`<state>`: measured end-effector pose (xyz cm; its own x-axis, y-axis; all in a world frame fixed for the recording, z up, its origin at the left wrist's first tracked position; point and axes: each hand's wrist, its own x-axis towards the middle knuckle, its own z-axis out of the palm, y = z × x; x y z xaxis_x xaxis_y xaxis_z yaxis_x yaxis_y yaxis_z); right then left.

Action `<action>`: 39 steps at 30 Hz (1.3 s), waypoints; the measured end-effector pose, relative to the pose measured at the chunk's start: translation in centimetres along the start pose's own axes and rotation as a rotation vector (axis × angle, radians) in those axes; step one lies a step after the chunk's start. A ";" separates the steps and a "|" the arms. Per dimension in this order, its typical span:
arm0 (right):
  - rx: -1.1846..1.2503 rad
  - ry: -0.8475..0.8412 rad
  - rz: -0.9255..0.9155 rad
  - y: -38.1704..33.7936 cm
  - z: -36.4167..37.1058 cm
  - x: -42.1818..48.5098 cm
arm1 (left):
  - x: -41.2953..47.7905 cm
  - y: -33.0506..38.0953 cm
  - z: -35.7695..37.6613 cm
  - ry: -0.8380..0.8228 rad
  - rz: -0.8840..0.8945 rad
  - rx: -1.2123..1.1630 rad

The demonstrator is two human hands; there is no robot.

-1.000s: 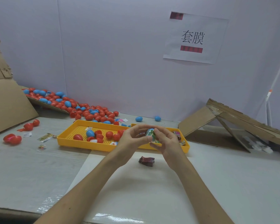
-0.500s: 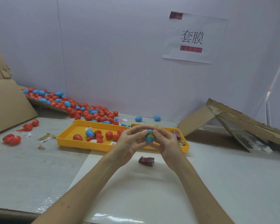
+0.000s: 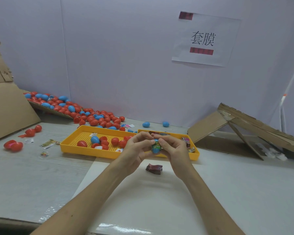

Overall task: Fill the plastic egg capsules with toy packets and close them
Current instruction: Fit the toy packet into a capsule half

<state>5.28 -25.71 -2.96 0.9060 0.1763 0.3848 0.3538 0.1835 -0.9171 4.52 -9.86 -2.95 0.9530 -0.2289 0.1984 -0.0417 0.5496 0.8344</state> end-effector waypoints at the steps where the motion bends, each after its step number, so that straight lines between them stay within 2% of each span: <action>1: -0.013 0.004 -0.007 0.1 0.1 0.0 | 0.0 -0.1 0.0 0.005 -0.001 -0.003; 9: 0.049 -0.015 0.060 0.1 0.3 0.1 | 0.2 0.0 0.0 0.007 -0.021 -0.063; 13: 0.050 -0.005 0.059 0.1 0.4 0.1 | 0.1 0.2 -0.2 -0.066 -0.047 -0.158; 21: 0.023 0.048 0.033 -0.4 0.3 -0.1 | 0.0 0.1 0.0 -0.160 -0.059 -0.027; 30: 0.129 0.085 0.027 -0.5 0.2 0.0 | 0.1 -0.2 0.2 -0.100 -0.044 -0.024; 39: -0.014 0.089 0.015 0.0 0.2 0.1 | 0.1 -0.1 0.6 -0.008 -0.033 0.000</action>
<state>5.30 -25.49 -2.90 0.9280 0.0922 0.3610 0.3428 0.1678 -0.9243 4.46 -10.42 -2.73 0.9515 -0.2531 0.1748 -0.0104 0.5416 0.8406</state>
